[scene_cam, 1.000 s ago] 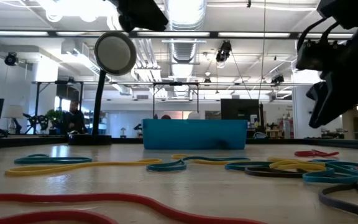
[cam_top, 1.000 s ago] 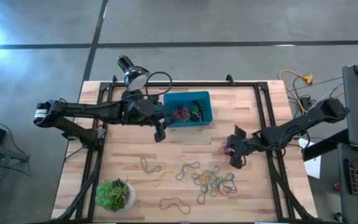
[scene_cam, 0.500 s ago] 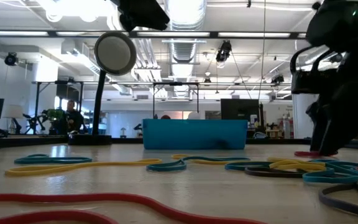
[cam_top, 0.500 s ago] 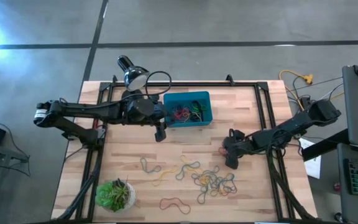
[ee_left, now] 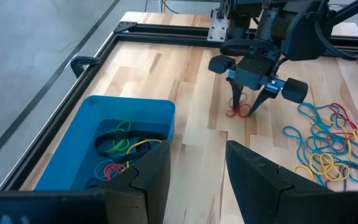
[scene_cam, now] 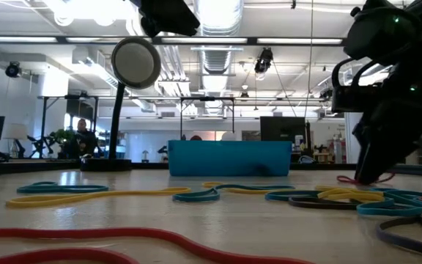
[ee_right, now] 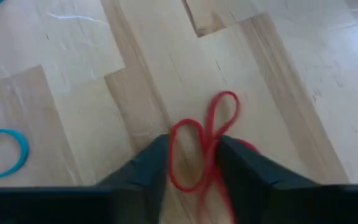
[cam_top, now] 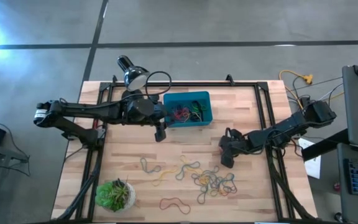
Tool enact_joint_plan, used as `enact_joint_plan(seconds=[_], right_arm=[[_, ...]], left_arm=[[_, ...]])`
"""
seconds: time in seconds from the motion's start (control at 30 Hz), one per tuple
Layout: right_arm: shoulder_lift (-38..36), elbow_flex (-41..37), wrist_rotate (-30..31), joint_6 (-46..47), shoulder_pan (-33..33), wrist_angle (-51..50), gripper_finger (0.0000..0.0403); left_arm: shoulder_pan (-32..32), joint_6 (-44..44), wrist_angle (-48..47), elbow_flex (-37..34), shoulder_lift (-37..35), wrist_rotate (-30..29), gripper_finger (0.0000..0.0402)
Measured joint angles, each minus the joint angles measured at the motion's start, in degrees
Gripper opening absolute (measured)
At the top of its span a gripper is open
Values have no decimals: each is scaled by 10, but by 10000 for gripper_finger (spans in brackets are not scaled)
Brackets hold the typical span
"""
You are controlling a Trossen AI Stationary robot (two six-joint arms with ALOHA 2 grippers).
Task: Pick and place rubber bands into bin
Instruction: Put the red rubber band into the blue bin
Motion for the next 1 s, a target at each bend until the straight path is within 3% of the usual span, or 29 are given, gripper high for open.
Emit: enact_joint_plan(seconds=[0.1, 0.17, 0.47, 0.8, 1.0], right_arm=[[-1, 0, -5, -3, 0, -1, 49], [-4, 0, -5, -4, 0, -4, 21], [-46, 32, -6, -39, -1, -49, 8], [-116, 100, 72, -106, -8, -91, 8], [-125, 153, 106, -196, -56, -92, 8]], left_arm=[[0, 0, 0, 0, 0, 0, 139], [0, 0, 0, 0, 0, 0, 139], [0, 0, 0, -1, 0, 0, 139], [0, 2, 0, -1, 0, 0, 139], [0, 2, 1, -1, 0, 0, 139]])
